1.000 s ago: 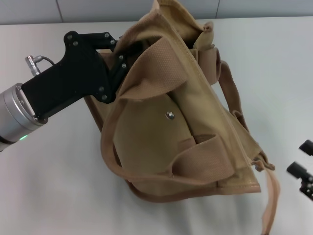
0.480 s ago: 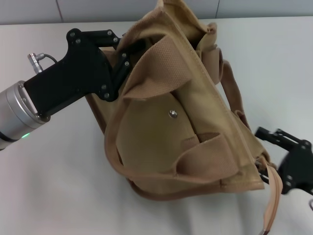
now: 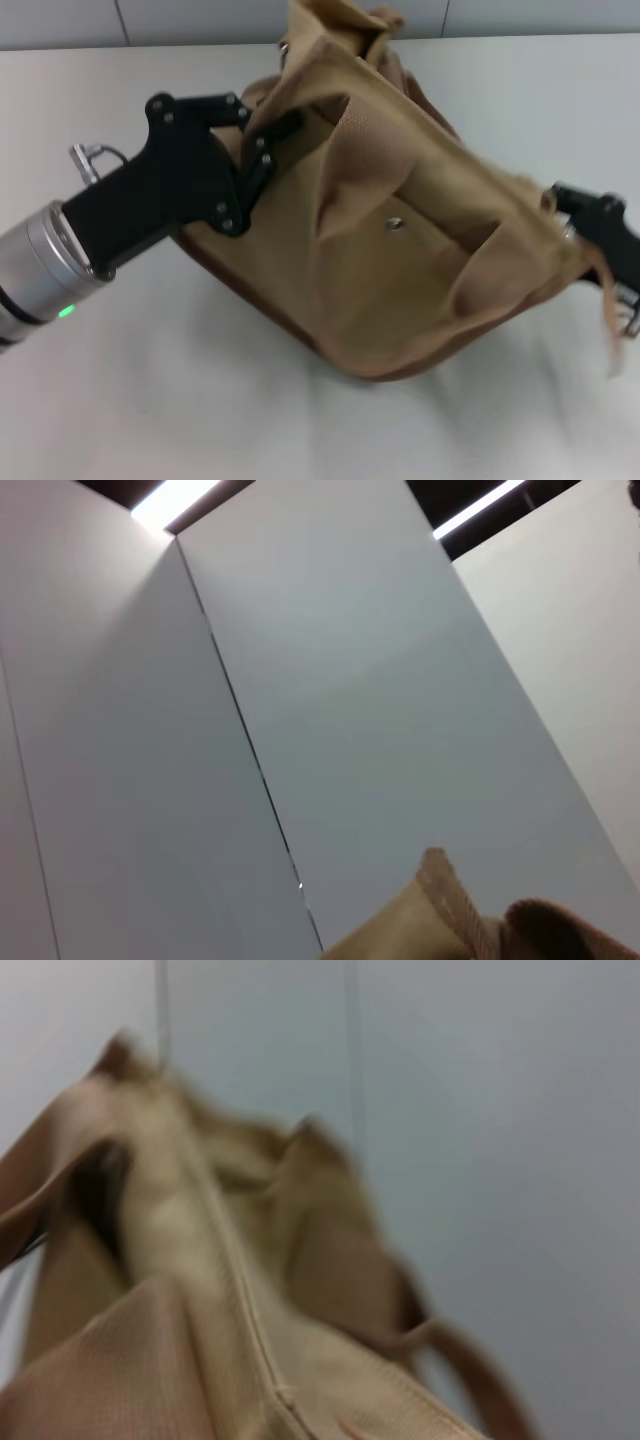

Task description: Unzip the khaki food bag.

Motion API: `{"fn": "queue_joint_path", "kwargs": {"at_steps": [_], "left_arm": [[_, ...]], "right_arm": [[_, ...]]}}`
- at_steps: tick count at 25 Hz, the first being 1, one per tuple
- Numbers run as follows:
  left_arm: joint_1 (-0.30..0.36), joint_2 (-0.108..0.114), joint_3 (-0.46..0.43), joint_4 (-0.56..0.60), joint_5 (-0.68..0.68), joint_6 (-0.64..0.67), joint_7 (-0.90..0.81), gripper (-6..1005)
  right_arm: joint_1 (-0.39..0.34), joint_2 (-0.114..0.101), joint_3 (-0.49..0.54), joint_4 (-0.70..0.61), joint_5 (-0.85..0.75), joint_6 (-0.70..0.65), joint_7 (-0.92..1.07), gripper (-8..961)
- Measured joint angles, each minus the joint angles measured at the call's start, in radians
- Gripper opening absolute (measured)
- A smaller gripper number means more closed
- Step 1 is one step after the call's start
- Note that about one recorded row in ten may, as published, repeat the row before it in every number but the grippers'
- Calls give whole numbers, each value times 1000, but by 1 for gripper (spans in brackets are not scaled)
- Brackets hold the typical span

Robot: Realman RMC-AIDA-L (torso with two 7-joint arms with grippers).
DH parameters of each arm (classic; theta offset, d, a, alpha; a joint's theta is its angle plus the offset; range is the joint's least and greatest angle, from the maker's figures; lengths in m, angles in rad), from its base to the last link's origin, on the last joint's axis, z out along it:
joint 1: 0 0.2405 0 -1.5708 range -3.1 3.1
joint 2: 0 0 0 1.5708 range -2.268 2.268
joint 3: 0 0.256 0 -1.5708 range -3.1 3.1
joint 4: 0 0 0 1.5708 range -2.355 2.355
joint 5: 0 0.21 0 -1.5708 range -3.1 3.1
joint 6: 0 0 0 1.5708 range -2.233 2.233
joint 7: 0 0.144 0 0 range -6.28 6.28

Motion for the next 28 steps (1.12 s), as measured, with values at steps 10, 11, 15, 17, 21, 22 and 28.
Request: {"fn": "queue_joint_path", "kwargs": {"at_steps": [10, 11, 15, 17, 21, 22, 28], "left_arm": [[52, 0, 36, -111, 17, -147, 7, 63], [52, 0, 36, -111, 17, -147, 7, 63], [76, 0, 89, -107, 18, -157, 9, 63], [83, 0, 90, -111, 18, -158, 3, 63], [89, 0, 88, -114, 18, -158, -8, 84], [91, 0, 87, -114, 18, -158, -16, 105], [110, 8, 83, -92, 15, -132, -36, 289]], "right_arm": [[151, -6, -4, -72, 126, 109, 7, 146], [151, -6, -4, -72, 126, 109, 7, 143], [204, -8, -26, -87, 122, 118, 11, 152], [206, -8, -35, -90, 122, 116, 14, 165], [202, -5, -63, -95, 124, 108, 18, 193], [192, -6, -68, -99, 124, 91, 18, 199], [127, -8, -57, -128, 127, 13, 33, 399]]}}
